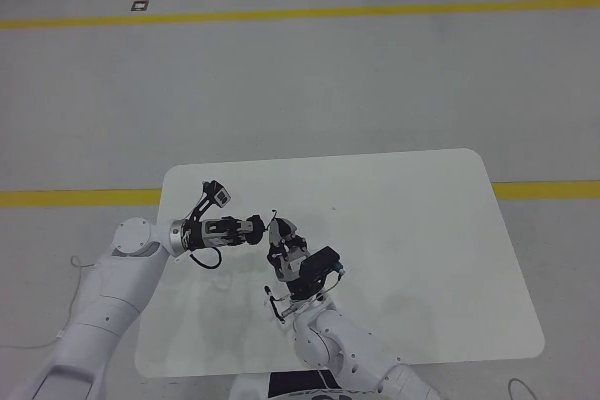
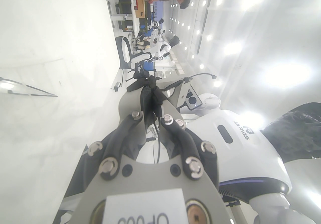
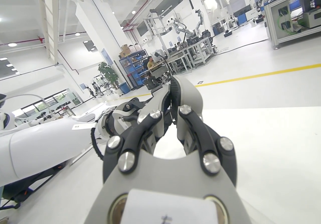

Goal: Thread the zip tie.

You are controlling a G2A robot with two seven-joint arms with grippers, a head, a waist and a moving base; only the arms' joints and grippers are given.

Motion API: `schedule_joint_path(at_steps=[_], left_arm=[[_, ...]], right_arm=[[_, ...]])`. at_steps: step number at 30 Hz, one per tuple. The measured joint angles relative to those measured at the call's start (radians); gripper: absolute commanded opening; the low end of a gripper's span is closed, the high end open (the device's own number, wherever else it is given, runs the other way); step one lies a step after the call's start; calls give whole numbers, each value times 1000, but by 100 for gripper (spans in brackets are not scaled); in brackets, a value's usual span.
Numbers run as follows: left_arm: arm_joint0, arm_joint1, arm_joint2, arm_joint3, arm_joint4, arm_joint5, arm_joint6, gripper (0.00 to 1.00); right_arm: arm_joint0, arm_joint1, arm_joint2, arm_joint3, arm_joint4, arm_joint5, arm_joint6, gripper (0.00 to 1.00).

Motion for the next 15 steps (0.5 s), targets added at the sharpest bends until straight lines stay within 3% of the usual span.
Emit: schedule_joint_path(at_steps=[15], left_arm=[[0, 0, 0, 0, 0, 0, 0, 0]], right_arm=[[8, -4, -6, 14, -1, 17, 8, 0]])
